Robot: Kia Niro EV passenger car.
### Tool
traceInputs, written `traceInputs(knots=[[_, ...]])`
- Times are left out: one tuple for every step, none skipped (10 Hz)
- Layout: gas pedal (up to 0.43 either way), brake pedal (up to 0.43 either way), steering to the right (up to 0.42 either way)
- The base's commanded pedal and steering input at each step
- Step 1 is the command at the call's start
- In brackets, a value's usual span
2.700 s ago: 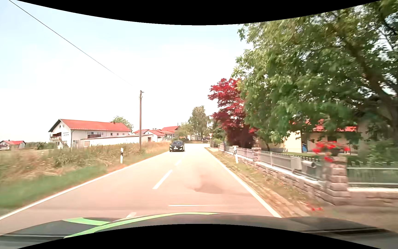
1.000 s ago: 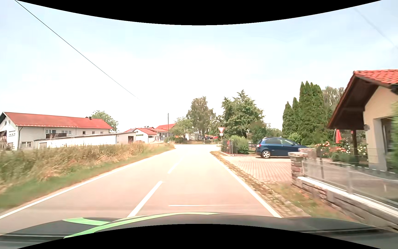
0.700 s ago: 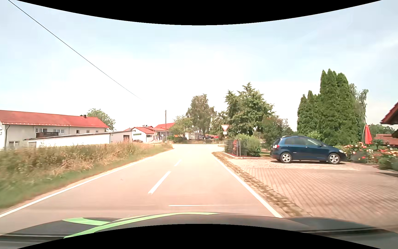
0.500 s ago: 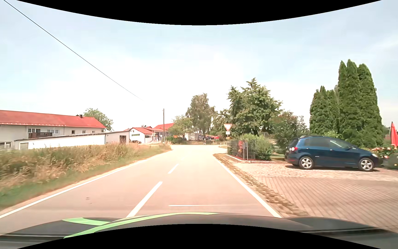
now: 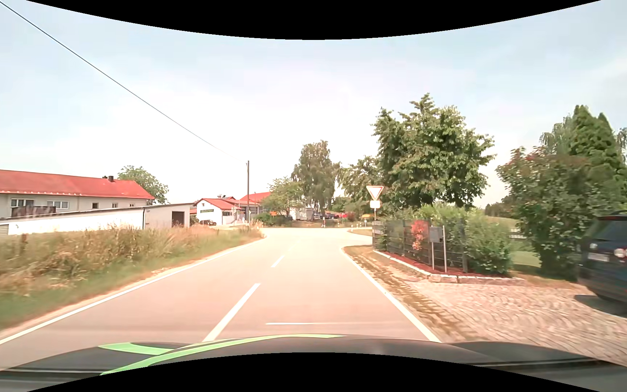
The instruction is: Follow the waypoints while adhering to traffic rules and regulations
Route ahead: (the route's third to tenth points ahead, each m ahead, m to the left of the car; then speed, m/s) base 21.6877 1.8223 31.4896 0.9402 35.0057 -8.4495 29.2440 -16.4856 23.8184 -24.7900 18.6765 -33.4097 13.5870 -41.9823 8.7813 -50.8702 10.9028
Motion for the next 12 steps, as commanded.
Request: traceInputs(knots=[[0.0,0.159,-0.003],[0.0,0.177,-0.003],[0.0,0.183,-0.003],[0.0,0.183,-0.003],[0.0,0.183,-0.003],[0.0,0.183,-0.003],[0.0,0.189,-0.003],[0.0,0.195,-0.003],[0.0,0.201,-0.002],[0.0,0.201,0.0],[0.0,0.207,0.002],[0.0,0.213,0.005]])
